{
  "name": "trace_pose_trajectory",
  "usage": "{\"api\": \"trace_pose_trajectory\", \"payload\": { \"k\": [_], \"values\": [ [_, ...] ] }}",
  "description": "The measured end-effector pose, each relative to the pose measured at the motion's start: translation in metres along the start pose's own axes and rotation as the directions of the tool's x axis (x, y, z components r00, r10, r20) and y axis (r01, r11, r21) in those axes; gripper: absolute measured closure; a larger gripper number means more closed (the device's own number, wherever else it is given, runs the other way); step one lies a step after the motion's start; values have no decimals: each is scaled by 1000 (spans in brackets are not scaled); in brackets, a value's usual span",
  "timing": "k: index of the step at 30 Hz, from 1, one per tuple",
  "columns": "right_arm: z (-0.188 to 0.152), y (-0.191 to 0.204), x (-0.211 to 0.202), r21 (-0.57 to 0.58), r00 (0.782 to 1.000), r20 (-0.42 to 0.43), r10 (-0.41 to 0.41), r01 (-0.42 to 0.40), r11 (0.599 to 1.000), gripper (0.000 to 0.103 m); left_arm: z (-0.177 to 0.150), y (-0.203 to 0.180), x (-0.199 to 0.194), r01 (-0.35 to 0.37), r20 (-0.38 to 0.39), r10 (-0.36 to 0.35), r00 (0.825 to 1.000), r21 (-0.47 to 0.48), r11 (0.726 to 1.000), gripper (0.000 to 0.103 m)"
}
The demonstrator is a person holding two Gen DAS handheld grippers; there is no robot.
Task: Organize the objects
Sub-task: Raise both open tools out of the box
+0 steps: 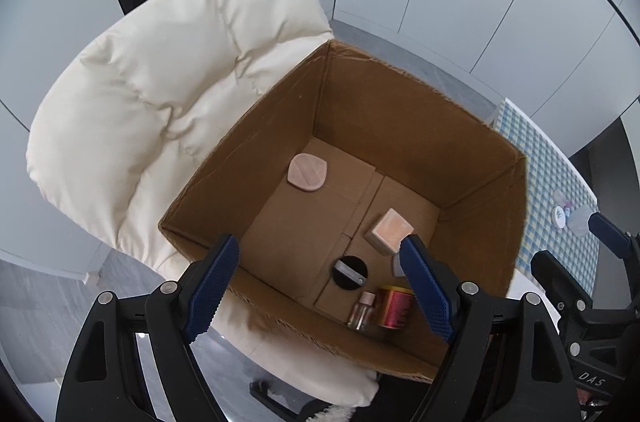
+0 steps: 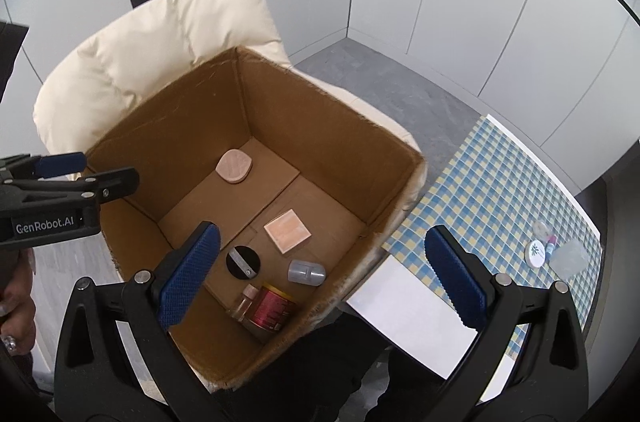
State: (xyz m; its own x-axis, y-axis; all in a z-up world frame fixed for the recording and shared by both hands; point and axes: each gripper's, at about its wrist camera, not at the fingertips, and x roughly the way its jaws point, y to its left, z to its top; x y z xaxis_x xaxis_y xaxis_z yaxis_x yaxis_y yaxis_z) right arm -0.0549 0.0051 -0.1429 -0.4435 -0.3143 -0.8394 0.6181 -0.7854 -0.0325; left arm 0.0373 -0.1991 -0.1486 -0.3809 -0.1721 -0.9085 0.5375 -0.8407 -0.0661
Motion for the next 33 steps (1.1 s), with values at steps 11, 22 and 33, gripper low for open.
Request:
{"api": "trace_pose_trajectory", "payload": {
  "k": [11, 22, 33],
  "values": [
    [-25, -16, -50, 40, 999, 36, -6, 5, 999, 0, -32, -23, -48, 60, 43, -61, 997, 12, 998, 20],
    [-64, -18, -93, 60, 999, 44, -5, 3, 998, 0, -78, -28, -82, 44, 44, -45, 998, 17, 999, 20],
    [-101, -20, -124, 63, 999, 47, -18, 15, 998, 0, -117, -28, -96, 43, 10, -42, 999, -4, 999, 20]
  ]
}}
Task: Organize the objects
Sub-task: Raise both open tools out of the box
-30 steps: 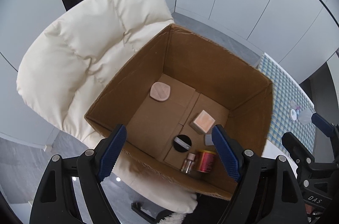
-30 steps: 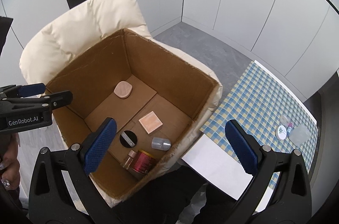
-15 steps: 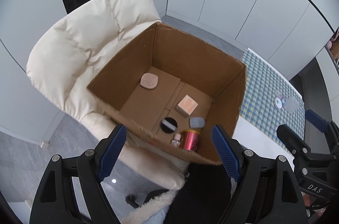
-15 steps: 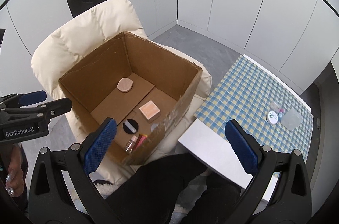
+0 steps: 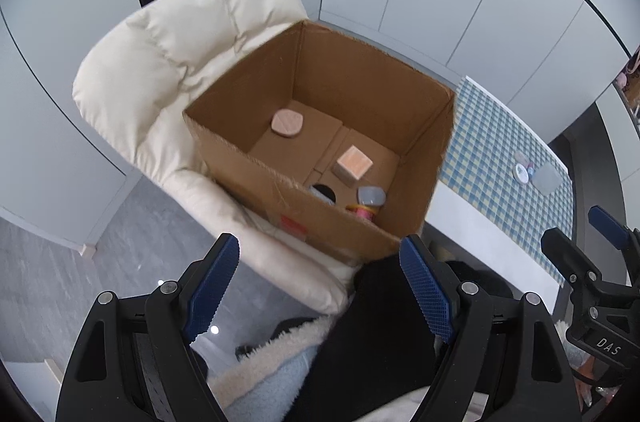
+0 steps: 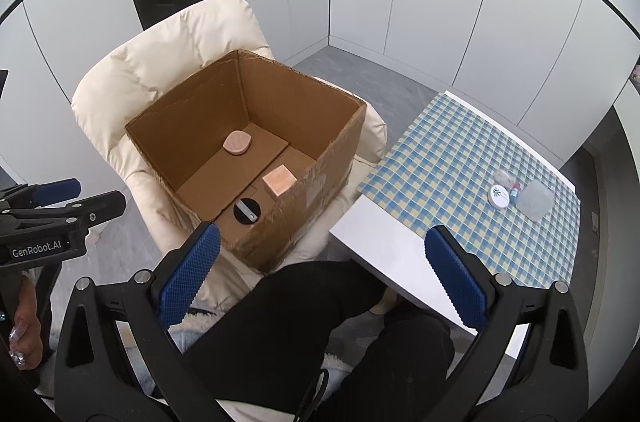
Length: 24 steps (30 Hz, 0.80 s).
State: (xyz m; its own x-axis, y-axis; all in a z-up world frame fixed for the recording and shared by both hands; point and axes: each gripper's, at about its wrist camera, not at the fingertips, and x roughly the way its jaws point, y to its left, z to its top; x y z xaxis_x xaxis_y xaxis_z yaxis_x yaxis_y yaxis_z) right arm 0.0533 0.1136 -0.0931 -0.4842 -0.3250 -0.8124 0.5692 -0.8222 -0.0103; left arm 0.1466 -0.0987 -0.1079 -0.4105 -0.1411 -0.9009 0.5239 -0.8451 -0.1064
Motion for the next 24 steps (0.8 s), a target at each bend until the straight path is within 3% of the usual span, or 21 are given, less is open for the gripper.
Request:
{"api": "trace_pose_trajectory", "payload": {
  "k": [14, 24],
  "values": [
    [-53, -7, -9, 47, 998, -49, 26, -23, 999, 0, -41, -6, -2, 18, -20, -18, 1000, -9, 1000, 20],
    [-85, -5, -27, 33, 998, -55, 0, 1, 999, 0, -68, -5, -20, 4, 37, -4, 999, 2, 1000, 20]
  ]
}}
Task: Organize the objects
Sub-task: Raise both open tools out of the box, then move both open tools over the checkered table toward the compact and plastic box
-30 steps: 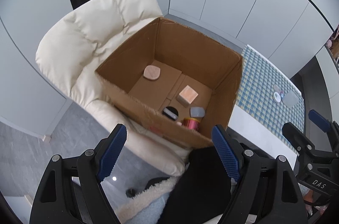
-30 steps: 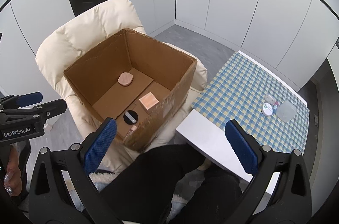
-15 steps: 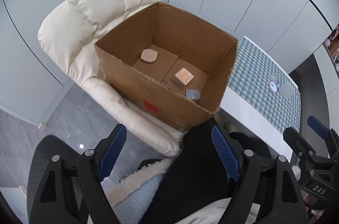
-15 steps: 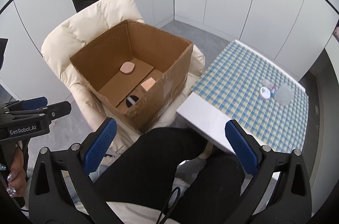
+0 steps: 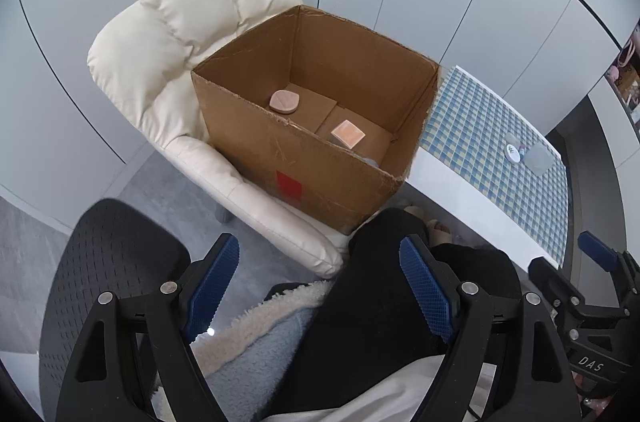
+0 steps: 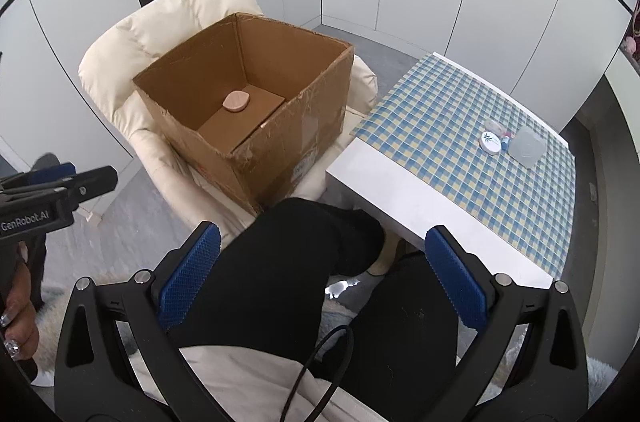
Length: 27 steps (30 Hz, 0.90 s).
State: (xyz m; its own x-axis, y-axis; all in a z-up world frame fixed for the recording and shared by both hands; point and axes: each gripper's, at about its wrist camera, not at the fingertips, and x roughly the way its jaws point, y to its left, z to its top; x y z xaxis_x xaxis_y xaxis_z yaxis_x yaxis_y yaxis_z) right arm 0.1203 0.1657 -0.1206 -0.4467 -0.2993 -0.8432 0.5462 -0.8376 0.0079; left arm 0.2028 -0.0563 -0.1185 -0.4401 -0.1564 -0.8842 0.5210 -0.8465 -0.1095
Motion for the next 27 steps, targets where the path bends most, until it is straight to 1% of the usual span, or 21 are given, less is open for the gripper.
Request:
{"api": "trace_pose_trajectory", "payload": {
  "k": [6, 13, 19, 27],
  "values": [
    [-9, 5, -2, -18, 1000, -13, 16, -16, 1000, 0, -11, 0, -3, 1, 13, -1, 1000, -12, 1000, 20],
    [-14, 5, -7, -14, 1000, -6, 15, -15, 1000, 0, -9, -2, -5, 7, 19, -7, 1000, -8, 1000, 20],
    [-15, -4, -8, 13, 1000, -2, 17, -17, 1000, 0, -5, -12, -4, 18, 19, -18, 1000, 19, 1000, 20],
    [-15, -18, -8, 48, 1000, 0, 7, -7, 999, 0, 5, -40, 6, 36, 12, -37, 999, 80, 996, 20]
  ]
}}
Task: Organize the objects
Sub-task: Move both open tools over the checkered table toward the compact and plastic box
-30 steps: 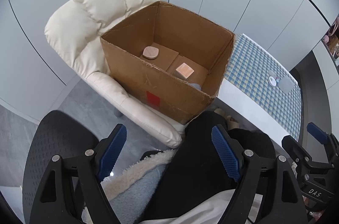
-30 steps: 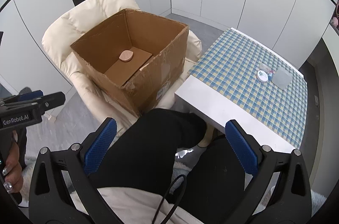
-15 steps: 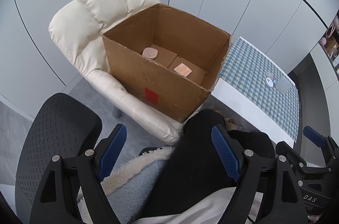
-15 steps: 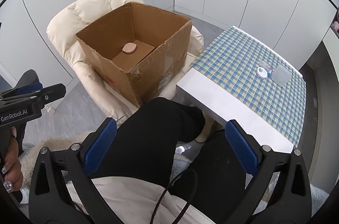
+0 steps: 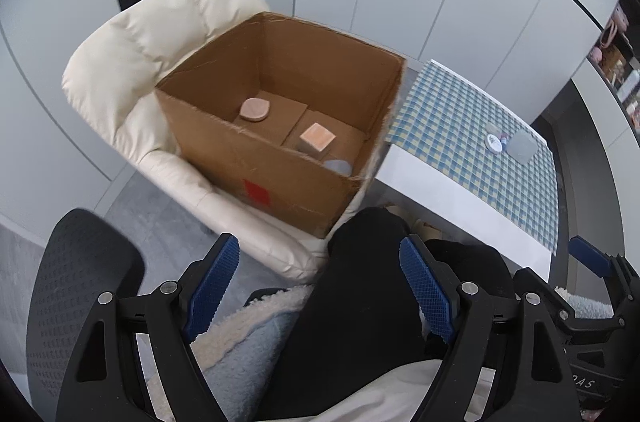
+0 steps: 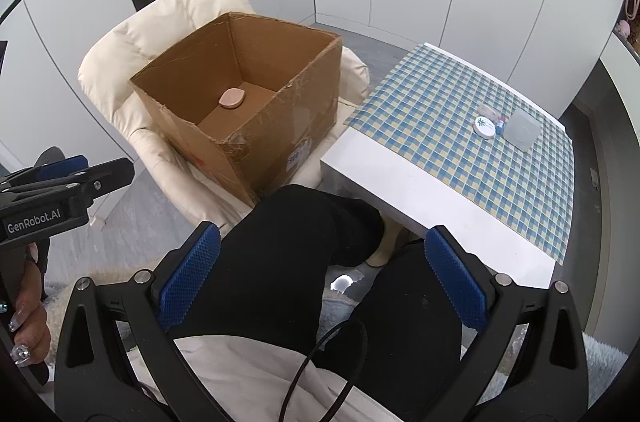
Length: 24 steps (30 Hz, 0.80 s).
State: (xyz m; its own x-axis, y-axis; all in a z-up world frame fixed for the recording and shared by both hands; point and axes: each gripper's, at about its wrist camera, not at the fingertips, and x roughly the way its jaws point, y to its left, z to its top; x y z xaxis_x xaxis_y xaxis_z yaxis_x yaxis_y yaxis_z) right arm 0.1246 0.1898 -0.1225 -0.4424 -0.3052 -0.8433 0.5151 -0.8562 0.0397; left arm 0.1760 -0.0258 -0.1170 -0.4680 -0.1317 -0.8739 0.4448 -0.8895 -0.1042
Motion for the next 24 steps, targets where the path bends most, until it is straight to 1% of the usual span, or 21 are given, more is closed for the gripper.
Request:
{"api": "trace_pose_trajectory", "payload": {
  "k": [6, 14, 24],
  "values": [
    [-2, -17, 1, 45, 1000, -2, -23, 23, 999, 0, 10, -26, 10, 26, -4, -26, 1000, 60, 998, 20],
    [-10, -53, 3, 131, 997, -17, -75, 76, 988, 0, 18, -62, 24, 64, -17, -62, 998, 125, 990, 20],
    [-31, -113, -3, 263, 989, -41, -141, 147, 954, 0, 25, -118, 42, 109, -51, -100, 994, 214, 971, 20]
  ]
}}
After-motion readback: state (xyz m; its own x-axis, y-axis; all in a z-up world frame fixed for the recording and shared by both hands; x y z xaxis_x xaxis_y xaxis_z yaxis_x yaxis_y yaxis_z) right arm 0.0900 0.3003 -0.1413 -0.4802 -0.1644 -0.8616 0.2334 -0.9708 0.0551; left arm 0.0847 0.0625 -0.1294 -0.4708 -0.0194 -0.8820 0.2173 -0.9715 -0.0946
